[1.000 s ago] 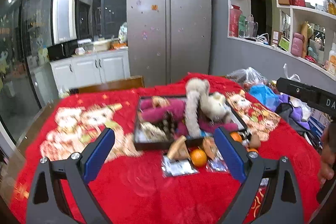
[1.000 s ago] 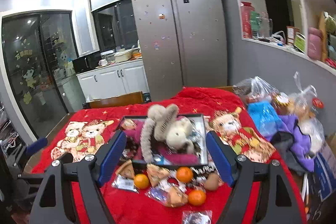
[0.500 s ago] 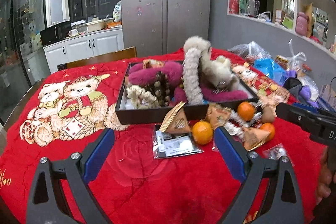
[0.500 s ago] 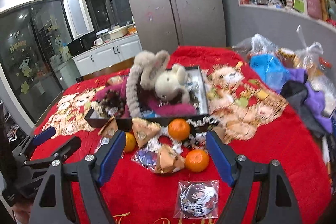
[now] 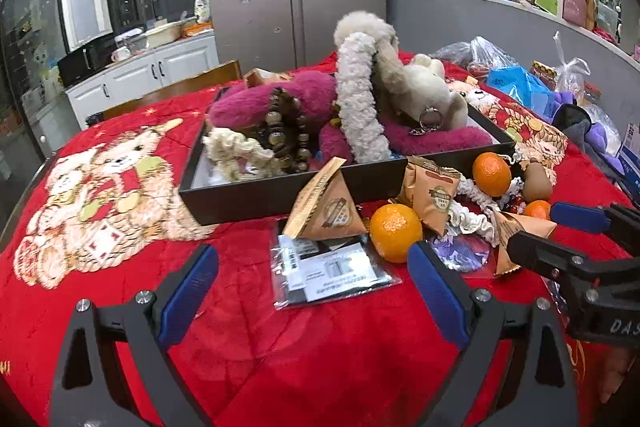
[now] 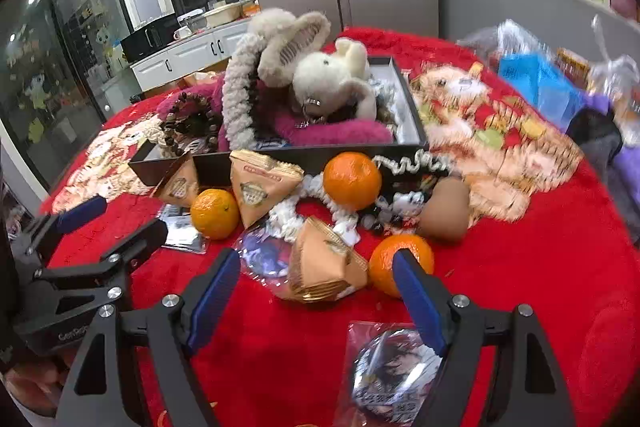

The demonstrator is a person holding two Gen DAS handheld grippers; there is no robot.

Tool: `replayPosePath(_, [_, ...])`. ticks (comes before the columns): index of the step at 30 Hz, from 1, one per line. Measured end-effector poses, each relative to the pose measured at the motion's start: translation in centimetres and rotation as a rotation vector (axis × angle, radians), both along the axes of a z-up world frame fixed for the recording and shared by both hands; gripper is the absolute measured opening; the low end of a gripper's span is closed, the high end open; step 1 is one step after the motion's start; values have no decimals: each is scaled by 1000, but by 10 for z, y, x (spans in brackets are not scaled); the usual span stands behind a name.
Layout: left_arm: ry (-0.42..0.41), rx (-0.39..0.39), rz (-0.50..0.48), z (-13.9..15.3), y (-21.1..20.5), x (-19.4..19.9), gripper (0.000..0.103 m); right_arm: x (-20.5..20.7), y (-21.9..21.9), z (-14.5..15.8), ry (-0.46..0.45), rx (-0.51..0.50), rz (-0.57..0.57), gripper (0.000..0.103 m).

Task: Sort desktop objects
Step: 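Grasp the gold triangular snack packet with the right tool while the left tool grasps a mandarin orange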

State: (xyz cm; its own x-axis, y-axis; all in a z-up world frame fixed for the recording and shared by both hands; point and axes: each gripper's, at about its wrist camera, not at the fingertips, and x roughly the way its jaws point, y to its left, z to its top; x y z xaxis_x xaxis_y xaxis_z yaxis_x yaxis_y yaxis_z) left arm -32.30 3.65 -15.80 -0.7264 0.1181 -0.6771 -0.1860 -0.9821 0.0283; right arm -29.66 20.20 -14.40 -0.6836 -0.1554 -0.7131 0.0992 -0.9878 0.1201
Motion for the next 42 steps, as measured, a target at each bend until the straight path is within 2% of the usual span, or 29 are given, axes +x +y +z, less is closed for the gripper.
replayPosePath(8, [-34,30,-49,-6,9,-7,96,1,-6,-3,10,28,29,81])
replayPosePath(15, [-112,37,-65,-17,19,-23,96,0,-7,-3,17,46,37,81])
replayPosePath(17, [-133,32,-66,-21,21,-26,96,1,-9,-4,20,64,38,74])
replayPosePath(19, [-149,22,-59,-24,23,-28,89,1,-11,-4,24,80,45,65])
replayPosePath(21, [-158,28,-60,-26,22,-30,75,0,-12,-4,22,73,54,46])
replayPosePath(22, [-152,34,-68,-25,24,-29,69,-3,-11,-8,-10,47,66,29])
replayPosePath(23, [-150,49,-88,-24,25,-27,56,-6,-7,-15,-47,13,66,29])
replayPosePath(25, [-143,29,-107,-24,32,-26,48,-4,-2,-15,-30,-16,70,29])
replayPosePath(27, [-140,20,-127,-24,37,-24,32,-5,2,-15,-34,-42,71,28])
replayPosePath(33, [-150,94,-108,-24,29,-22,31,-3,3,-14,-31,-54,61,27])
replayPosePath(42, [-127,131,-79,-15,10,-5,30,2,4,-7,-10,-93,72,27])
